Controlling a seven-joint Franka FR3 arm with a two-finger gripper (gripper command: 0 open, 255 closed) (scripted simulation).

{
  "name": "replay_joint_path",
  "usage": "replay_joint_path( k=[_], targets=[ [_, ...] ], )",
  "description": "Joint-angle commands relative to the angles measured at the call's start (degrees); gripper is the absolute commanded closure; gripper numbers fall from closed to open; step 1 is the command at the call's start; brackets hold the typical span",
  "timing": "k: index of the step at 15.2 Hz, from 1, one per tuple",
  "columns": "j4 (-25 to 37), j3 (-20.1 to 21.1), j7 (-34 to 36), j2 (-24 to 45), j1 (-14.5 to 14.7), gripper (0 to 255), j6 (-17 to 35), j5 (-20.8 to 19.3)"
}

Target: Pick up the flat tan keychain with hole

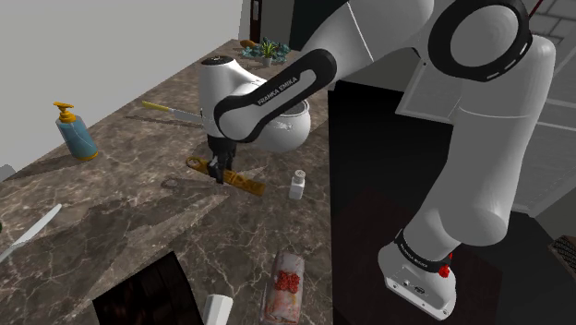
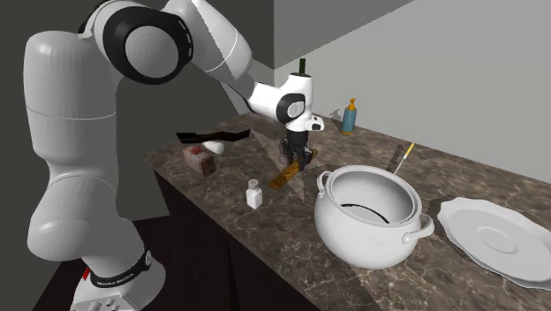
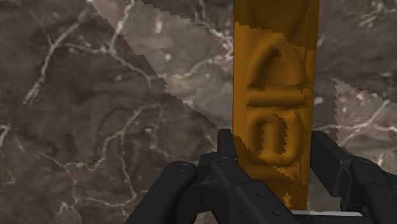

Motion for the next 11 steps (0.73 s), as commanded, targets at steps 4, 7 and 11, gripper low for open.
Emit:
replay_joint_path(
  k=[4, 7, 11],
  targets=[
    [0.96, 0.38, -0.64, -2.28, -0.28, 255, -3.18, 0.92],
    [1.71, 0.56, -1.0, -3.56, -0.41, 255, -5.15, 1.44],
    [2.32, 0.67, -1.24, -4.42, -0.49, 255, -6.59, 1.78]
  ],
)
